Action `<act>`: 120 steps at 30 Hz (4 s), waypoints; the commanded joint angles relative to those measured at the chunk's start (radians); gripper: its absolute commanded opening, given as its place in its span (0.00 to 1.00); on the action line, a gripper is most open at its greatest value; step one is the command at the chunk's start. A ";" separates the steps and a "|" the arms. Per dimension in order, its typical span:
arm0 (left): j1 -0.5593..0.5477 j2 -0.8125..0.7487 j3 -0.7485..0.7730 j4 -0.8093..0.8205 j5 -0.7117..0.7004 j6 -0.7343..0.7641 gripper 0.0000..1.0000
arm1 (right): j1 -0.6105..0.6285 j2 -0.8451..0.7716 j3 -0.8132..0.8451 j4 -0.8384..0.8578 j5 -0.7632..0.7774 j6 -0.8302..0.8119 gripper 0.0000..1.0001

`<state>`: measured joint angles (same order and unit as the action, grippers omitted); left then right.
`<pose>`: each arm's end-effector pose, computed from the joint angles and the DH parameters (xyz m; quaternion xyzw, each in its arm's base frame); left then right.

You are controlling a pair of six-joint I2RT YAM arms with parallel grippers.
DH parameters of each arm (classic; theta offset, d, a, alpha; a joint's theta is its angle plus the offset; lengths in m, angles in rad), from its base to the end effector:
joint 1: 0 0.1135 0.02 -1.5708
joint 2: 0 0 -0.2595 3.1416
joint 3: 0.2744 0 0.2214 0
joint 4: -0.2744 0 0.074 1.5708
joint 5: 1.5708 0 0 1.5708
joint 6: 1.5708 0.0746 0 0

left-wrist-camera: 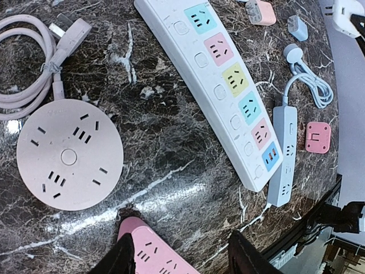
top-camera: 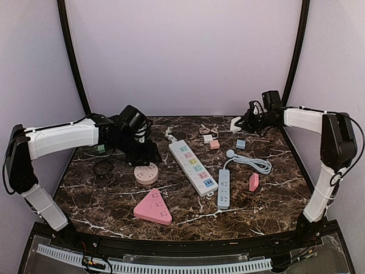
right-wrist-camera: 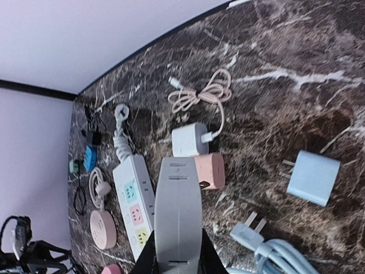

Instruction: Pull the plug off the socket

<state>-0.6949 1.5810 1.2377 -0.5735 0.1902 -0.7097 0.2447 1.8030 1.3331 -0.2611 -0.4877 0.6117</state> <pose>0.2468 -0.2241 0.2409 0.0235 0.9429 -0.2752 0.1860 0.3806 0.1311 0.2296 0.0649 0.8892 0.3648 0.2683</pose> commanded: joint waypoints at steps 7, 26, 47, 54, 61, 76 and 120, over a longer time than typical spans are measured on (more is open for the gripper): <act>0.017 0.068 0.092 -0.005 0.037 0.032 0.55 | -0.223 0.240 0.123 0.160 -0.241 0.112 0.00; 0.023 0.142 0.118 0.013 0.058 0.023 0.54 | -0.421 0.301 0.006 0.161 -0.288 0.075 0.00; 0.024 0.159 0.129 0.011 0.057 0.027 0.55 | -0.480 0.216 -0.083 0.098 -0.209 -0.012 0.47; 0.024 0.150 0.131 0.025 0.040 0.027 0.55 | -0.453 0.138 -0.093 0.023 -0.092 -0.076 0.85; 0.034 0.115 0.129 0.041 -0.010 0.037 0.57 | -0.390 0.023 -0.126 -0.026 0.038 -0.120 0.99; 0.093 -0.113 0.019 0.152 -0.285 0.121 0.99 | -0.165 -0.368 -0.308 0.114 0.388 -0.235 0.99; 0.587 -0.458 -0.915 1.352 -0.624 0.528 0.99 | -0.203 -0.249 -0.976 1.472 0.523 -0.644 0.99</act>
<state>-0.1642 1.0061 0.3637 0.5335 -0.4023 -0.2485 0.0452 1.5524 0.3477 1.1339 0.0387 -0.0143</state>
